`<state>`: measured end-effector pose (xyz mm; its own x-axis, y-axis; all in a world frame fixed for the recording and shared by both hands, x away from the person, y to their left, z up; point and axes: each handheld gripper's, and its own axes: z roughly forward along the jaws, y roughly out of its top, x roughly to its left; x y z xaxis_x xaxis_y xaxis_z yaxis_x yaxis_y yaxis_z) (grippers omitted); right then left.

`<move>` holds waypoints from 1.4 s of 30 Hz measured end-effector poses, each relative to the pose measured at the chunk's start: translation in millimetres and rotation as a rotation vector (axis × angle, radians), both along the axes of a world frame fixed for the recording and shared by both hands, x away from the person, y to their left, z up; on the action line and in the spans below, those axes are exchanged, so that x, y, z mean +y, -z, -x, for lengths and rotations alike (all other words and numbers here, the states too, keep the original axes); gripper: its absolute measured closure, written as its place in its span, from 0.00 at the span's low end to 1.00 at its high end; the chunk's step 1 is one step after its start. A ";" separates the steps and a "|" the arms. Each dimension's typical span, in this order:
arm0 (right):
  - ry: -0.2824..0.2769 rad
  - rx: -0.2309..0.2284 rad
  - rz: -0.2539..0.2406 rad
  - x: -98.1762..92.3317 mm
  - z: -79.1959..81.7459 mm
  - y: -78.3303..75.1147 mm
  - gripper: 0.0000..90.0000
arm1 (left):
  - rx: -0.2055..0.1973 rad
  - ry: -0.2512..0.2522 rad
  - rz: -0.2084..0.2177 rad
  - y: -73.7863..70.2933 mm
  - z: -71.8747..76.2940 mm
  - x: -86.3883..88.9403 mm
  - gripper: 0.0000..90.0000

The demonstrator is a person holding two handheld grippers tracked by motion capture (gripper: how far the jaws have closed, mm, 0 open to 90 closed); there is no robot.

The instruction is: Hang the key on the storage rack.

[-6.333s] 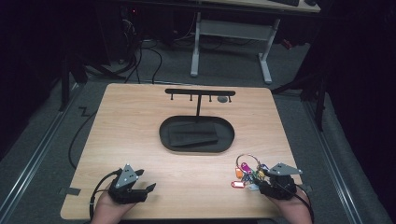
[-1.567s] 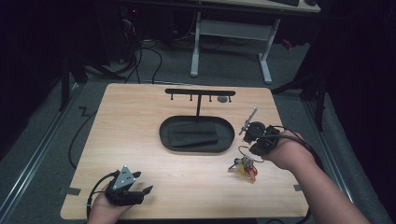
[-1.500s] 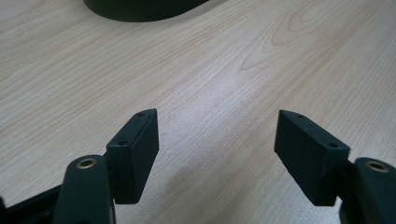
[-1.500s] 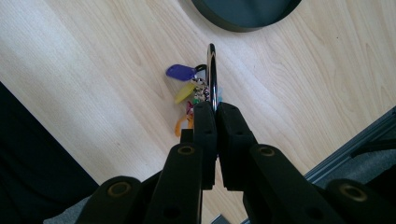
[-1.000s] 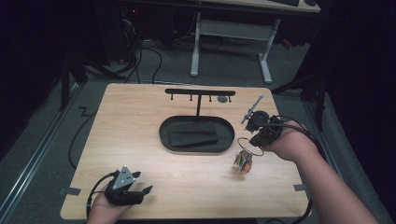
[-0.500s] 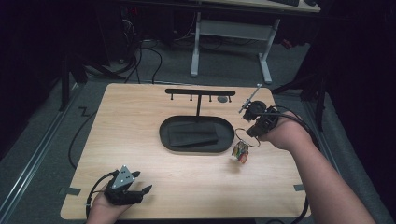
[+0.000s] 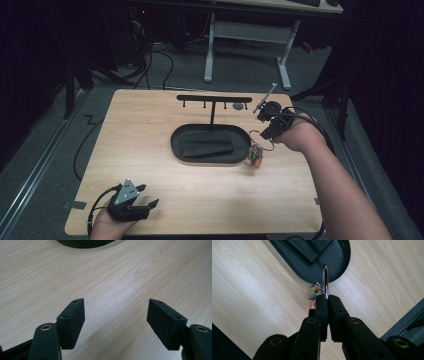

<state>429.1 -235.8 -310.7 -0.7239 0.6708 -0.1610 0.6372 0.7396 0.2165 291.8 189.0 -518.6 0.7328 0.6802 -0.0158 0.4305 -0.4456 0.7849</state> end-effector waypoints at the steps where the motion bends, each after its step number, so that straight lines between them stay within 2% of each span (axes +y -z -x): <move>1: -0.001 -0.003 0.002 0.0 -1.3 0.2 0.97 | 0.001 0.001 -0.004 0.0 0.8 0.4 0.35; 13: -0.011 -0.007 -0.005 8.2 -14.0 -2.6 0.97 | 0.011 -0.014 -0.009 1.2 2.7 5.8 0.34; 20: -0.010 0.000 -0.009 10.9 -26.6 -4.7 0.97 | 0.014 -0.008 -0.014 1.3 0.7 4.9 0.34; 27: -0.007 -0.017 -0.021 14.3 -40.0 -10.7 0.97 | 0.013 -0.006 -0.013 2.8 0.5 4.7 0.34; 32: -0.011 -0.018 -0.025 19.0 -48.3 -9.3 0.97 | 0.021 -0.008 -0.017 2.7 0.5 6.6 0.34; 42: 0.026 -0.036 -0.046 19.0 -67.6 -11.8 0.97 | 0.020 -0.008 -0.019 2.9 0.6 7.2 0.34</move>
<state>496.7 -216.8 -299.0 -0.7007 0.6964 -0.1549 0.6471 0.7119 0.2728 291.2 196.1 -521.4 0.7272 0.6862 -0.0173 0.4496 -0.4571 0.7674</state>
